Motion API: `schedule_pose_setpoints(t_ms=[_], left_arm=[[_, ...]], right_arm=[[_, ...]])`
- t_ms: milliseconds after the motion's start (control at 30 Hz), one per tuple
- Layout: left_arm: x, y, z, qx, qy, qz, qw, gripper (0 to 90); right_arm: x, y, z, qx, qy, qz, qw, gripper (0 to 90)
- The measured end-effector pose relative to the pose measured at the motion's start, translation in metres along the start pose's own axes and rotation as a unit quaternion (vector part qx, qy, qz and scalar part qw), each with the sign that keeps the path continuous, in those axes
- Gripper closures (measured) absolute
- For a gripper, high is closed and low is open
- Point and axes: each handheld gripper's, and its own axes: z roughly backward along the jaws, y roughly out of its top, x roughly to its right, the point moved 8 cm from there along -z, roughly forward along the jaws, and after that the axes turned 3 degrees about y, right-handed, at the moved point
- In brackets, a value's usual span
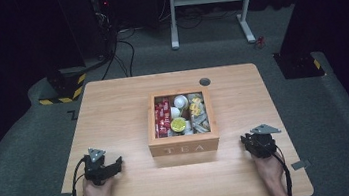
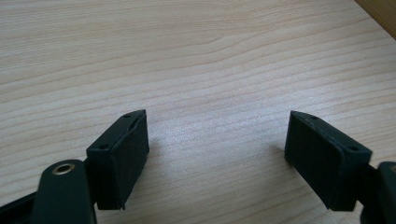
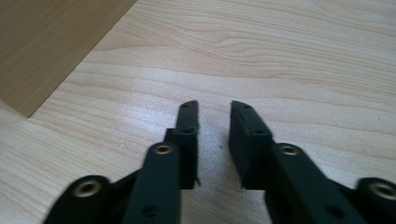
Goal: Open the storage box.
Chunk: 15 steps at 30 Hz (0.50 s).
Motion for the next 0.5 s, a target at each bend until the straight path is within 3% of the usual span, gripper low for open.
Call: schedule_pose_setpoints(t_ms=[33,133,233,400,500], left_arm=[[0.000,0.000,0.000,0.000,0.000,0.000,1.0000,22.1],[0.000,0.000,0.000,-0.001,0.000,0.000,1.0000,22.1],[0.000,0.000,0.000,0.000,0.000,0.000,1.0000,22.1],[0.000,0.000,0.000,0.000,0.000,0.000,1.0000,22.0],[0.000,0.000,0.000,0.000,0.000,0.000,1.0000,22.1]], right_arm=[[0.000,0.000,0.000,-0.001,0.002,0.004,1.0000,79.1],[0.000,0.000,0.000,-0.003,0.002,0.006,1.0000,78.0],[-0.003,0.000,0.000,-0.004,0.007,0.029,0.9995,74.6],[-0.007,0.000,0.000,-0.001,0.026,0.004,0.9997,79.0],[-0.011,0.002,0.002,0.010,0.031,0.010,0.9994,80.0]])
